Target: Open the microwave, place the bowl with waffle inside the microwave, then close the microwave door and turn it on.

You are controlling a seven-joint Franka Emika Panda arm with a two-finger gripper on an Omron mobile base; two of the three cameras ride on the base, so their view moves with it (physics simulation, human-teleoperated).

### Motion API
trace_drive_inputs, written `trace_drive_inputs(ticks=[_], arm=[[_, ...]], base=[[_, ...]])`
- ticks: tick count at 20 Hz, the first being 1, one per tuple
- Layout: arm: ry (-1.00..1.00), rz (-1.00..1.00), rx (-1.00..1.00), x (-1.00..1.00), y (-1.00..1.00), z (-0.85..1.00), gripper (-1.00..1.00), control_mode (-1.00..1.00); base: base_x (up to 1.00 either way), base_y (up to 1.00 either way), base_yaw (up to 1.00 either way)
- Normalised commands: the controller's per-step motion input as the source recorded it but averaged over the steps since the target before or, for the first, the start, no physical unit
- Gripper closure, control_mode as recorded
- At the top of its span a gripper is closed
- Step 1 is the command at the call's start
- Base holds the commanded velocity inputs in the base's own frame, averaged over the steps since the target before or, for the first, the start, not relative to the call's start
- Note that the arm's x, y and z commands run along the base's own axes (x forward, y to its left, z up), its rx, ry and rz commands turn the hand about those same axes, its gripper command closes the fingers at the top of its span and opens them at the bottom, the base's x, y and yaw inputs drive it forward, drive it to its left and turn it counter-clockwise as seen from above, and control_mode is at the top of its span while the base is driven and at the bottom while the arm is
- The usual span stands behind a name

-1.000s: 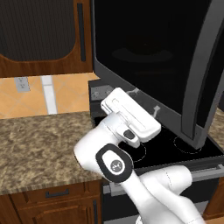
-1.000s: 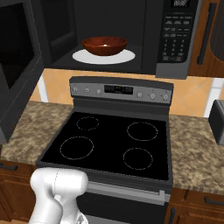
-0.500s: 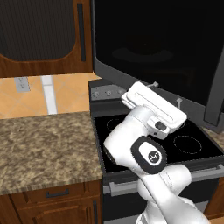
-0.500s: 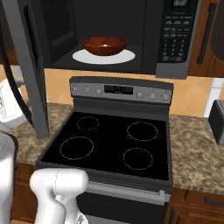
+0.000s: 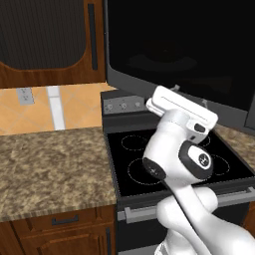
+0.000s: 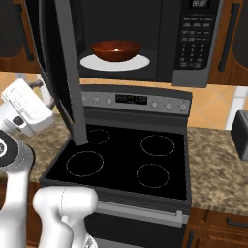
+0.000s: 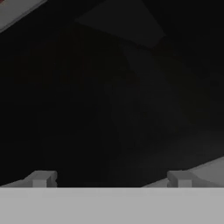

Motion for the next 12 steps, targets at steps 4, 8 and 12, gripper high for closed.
trace_drive_inputs(ticks=[4, 8, 12], arm=[[0.12, 0.23, 0.06, 0.37, -0.35, 0.0, -1.0, -1.0], [0.11, 0.23, 0.04, 0.35, -0.51, 0.0, -1.0, -1.0], [0.12, 0.17, 0.0, 0.4, -0.36, 0.0, -1.0, -1.0]], base=[[0.0, 0.0, 0.0], [0.0, 0.0, 0.0], [0.0, 0.0, 0.0]])
